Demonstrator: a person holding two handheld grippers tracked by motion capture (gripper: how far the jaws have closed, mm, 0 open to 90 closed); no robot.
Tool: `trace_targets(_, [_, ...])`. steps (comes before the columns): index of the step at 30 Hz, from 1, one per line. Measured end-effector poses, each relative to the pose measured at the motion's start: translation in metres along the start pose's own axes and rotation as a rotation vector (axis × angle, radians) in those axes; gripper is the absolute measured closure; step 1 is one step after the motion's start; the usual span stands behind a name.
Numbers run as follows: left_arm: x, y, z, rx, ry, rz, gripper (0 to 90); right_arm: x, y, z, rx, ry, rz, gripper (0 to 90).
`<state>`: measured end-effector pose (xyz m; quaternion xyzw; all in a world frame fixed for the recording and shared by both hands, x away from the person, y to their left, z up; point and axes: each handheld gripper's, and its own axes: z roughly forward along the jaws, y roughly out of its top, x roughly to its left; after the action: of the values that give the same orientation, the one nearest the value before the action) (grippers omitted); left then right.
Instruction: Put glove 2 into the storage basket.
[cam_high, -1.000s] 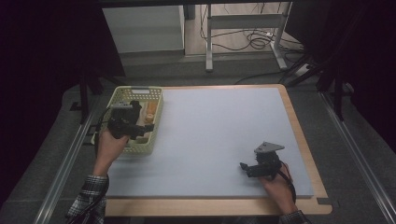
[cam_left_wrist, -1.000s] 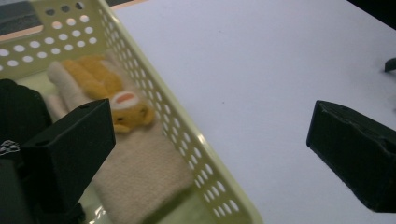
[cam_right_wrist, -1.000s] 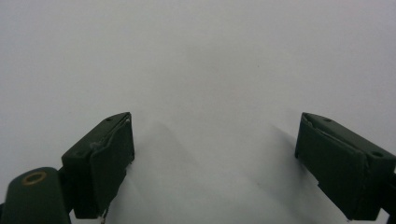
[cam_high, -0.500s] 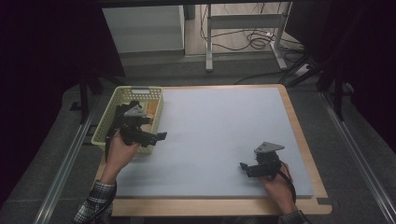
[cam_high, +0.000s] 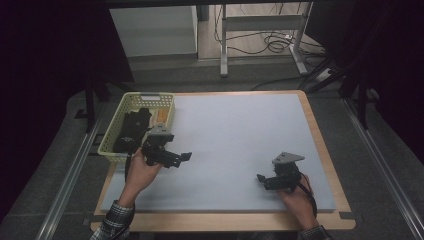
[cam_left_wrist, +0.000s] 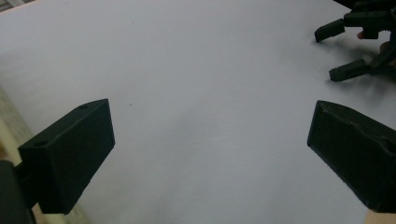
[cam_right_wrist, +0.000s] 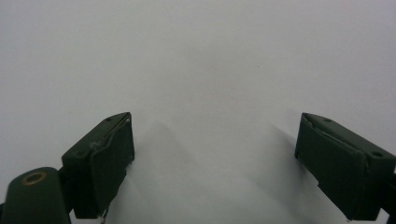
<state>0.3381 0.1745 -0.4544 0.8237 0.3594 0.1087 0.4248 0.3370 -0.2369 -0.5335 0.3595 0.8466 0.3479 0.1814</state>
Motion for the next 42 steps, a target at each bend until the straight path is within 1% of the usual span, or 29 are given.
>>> trace_targets(3, [-0.004,-0.003,0.003,0.006,-0.004,0.003,1.2,0.0,0.0,0.0,-0.001,-0.001,0.002,11.4])
trace_targets(7, [-0.011,-0.011,0.013,0.017,-0.012,0.012,0.8,0.0,0.0,0.0,0.0,0.001,0.0,11.4])
trace_targets(10, [-0.015,-0.018,0.02,0.025,-0.019,0.009,0.6,0.0,0.0,0.0,-0.001,0.0,0.002,11.4])
trace_targets(14, [-0.019,-0.026,0.027,0.033,-0.022,0.021,0.3,0.0,0.0,0.0,-0.001,-0.001,0.002,11.4])
trace_targets(23, [-0.02,-0.045,0.038,0.048,-0.035,0.021,0.0,0.0,0.0,0.0,-0.001,-0.002,0.002,11.4])
trace_targets(28, [-0.02,-0.059,0.044,0.054,-0.035,0.008,0.0,0.0,0.0,0.0,-0.002,-0.001,0.002,11.4])
trace_targets(30, [-0.02,-0.064,0.047,0.061,-0.032,0.01,0.0,0.0,0.0,0.0,-0.001,-0.001,0.002,11.4])
trace_targets(34, [-0.021,-0.072,0.051,0.069,-0.034,0.002,0.0,0.0,0.0,0.0,-0.001,-0.002,0.002,11.4])
trace_targets(38, [-0.024,-0.078,0.058,0.089,-0.025,0.01,0.0,0.0,0.0,0.0,-0.002,-0.002,0.002,11.4])
trace_targets(42, [-0.029,-0.077,0.062,0.117,0.008,0.047,0.0,0.0,0.0,0.0,-0.002,-0.002,0.001,11.4])
